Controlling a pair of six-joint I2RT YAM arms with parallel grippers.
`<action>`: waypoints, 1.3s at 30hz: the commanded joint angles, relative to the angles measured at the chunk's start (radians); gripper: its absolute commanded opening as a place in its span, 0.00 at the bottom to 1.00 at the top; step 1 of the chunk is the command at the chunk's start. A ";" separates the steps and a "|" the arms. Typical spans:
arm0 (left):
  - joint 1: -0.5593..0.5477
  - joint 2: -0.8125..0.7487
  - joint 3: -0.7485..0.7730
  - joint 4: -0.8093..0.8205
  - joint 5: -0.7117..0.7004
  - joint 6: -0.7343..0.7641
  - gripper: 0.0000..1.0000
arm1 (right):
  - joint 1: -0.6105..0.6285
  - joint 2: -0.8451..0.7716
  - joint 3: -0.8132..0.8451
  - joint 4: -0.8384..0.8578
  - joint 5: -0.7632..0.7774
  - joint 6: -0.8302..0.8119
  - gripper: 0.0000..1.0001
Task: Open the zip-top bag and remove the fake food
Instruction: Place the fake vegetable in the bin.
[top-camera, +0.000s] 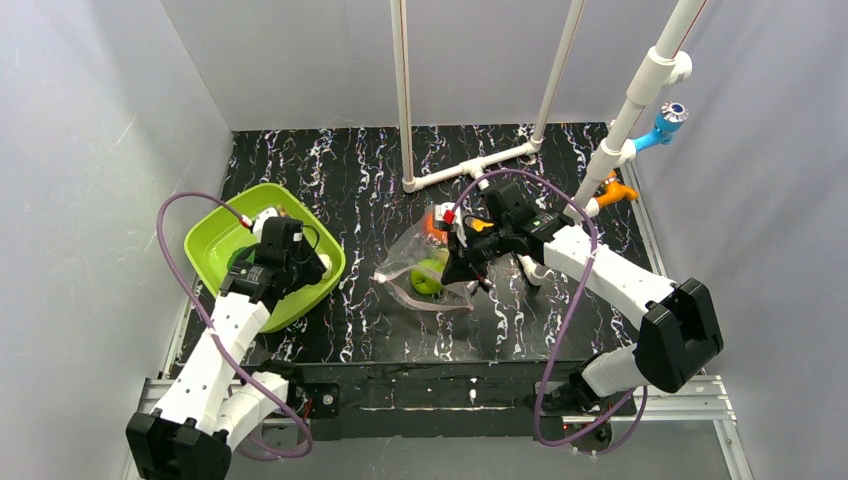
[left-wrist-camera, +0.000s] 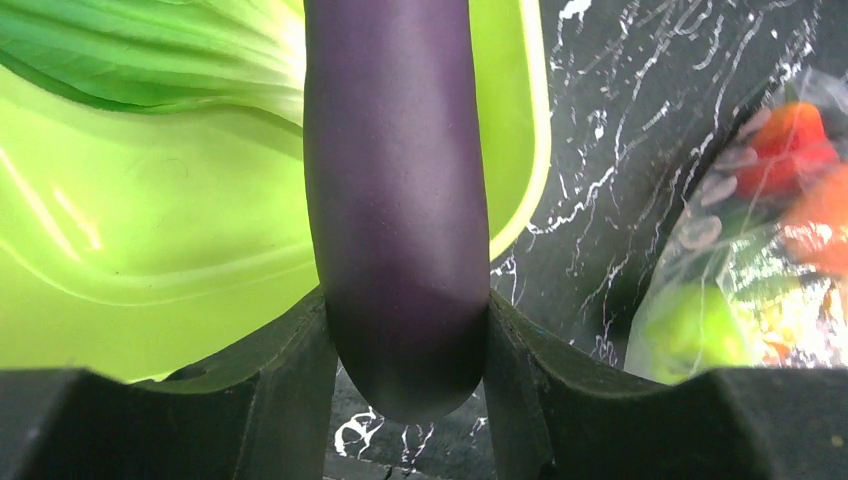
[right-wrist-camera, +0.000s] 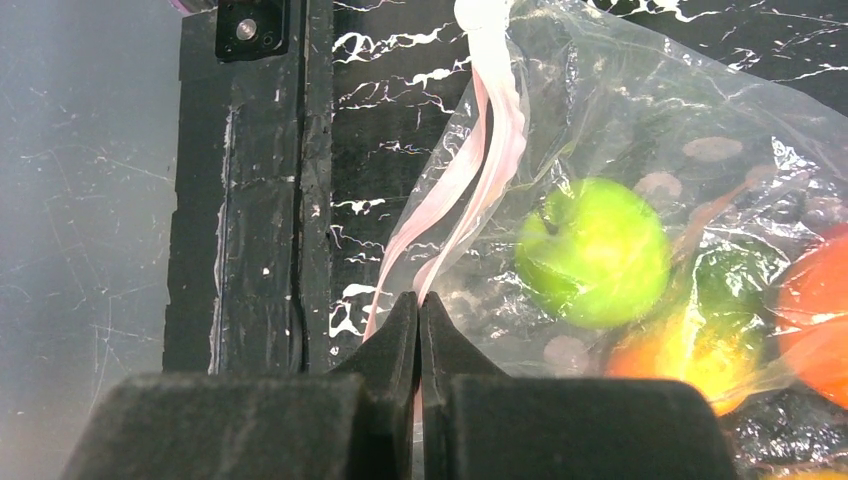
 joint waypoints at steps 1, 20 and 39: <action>0.046 0.050 0.026 0.018 -0.059 -0.085 0.04 | -0.015 -0.031 0.000 0.008 -0.023 -0.025 0.01; 0.148 0.149 -0.029 0.079 0.005 -0.128 0.27 | -0.085 -0.061 -0.005 -0.017 -0.062 -0.042 0.01; 0.176 0.202 0.008 0.089 0.012 -0.096 0.53 | -0.071 -0.048 -0.012 -0.001 -0.090 -0.032 0.01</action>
